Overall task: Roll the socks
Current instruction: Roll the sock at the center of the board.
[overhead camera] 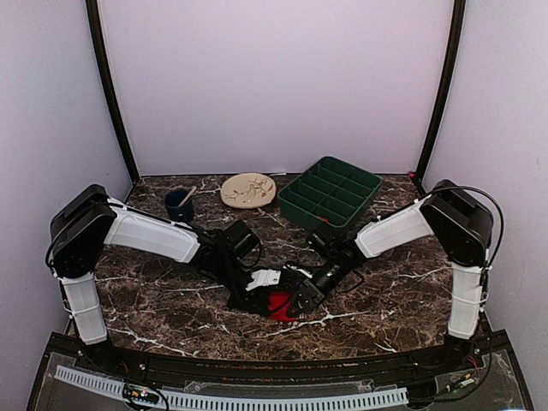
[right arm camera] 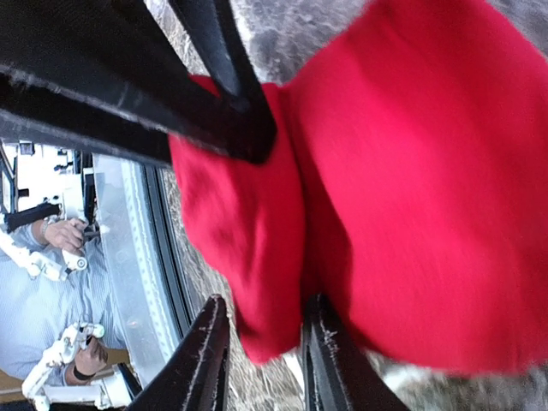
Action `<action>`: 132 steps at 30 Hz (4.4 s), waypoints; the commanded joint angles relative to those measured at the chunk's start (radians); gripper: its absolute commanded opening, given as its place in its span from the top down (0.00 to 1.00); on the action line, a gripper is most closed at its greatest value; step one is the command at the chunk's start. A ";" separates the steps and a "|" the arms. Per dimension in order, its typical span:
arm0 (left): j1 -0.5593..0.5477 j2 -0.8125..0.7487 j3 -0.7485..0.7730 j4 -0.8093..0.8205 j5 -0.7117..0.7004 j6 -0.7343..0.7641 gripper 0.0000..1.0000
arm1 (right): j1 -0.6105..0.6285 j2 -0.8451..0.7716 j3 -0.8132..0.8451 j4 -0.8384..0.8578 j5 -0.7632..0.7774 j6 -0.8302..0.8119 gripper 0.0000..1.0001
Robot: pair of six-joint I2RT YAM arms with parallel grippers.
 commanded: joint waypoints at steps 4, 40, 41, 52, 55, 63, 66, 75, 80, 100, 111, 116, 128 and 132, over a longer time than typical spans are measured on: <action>0.043 0.015 0.054 -0.126 0.086 -0.001 0.84 | -0.035 -0.089 -0.075 0.074 0.079 0.051 0.68; 0.077 0.193 0.238 -0.391 0.290 -0.040 0.83 | 0.366 -0.445 -0.294 0.202 0.903 -0.096 0.52; 0.077 0.196 0.239 -0.394 0.289 -0.039 0.83 | 0.377 -0.434 -0.281 0.195 0.912 -0.102 0.51; 0.078 0.234 0.268 -0.427 0.302 -0.032 0.82 | 0.398 -0.327 -0.192 0.192 0.909 -0.162 0.49; 0.079 0.240 0.274 -0.434 0.309 -0.029 0.82 | 0.398 -0.300 -0.180 0.192 0.908 -0.172 0.49; 0.081 0.248 0.278 -0.438 0.315 -0.027 0.82 | 0.398 -0.264 -0.161 0.203 0.904 -0.189 0.51; 0.083 0.253 0.281 -0.444 0.319 -0.026 0.82 | 0.398 -0.257 -0.158 0.202 0.898 -0.195 0.56; 0.083 0.274 0.291 -0.445 0.324 -0.039 0.81 | 0.396 -0.248 -0.144 0.187 0.884 -0.210 0.75; 0.087 0.269 0.302 -0.430 0.295 -0.075 0.74 | 0.394 -0.237 -0.138 0.169 0.865 -0.211 0.88; 0.155 0.130 0.251 -0.354 0.174 -0.175 0.65 | 0.214 -0.233 -0.208 0.230 0.553 -0.056 0.96; 0.168 0.082 0.194 -0.253 0.104 -0.214 0.65 | 0.146 -0.208 -0.228 0.250 0.393 0.001 0.97; 0.173 0.007 0.117 -0.144 0.089 -0.227 0.65 | 0.102 -0.185 -0.242 0.271 0.300 0.035 0.97; 0.169 -0.192 -0.131 0.157 0.134 -0.192 0.62 | 0.032 -0.114 -0.218 0.249 0.115 0.075 0.97; 0.138 -0.228 -0.171 0.194 0.095 -0.163 0.62 | 0.013 -0.080 -0.198 0.227 0.050 0.084 0.96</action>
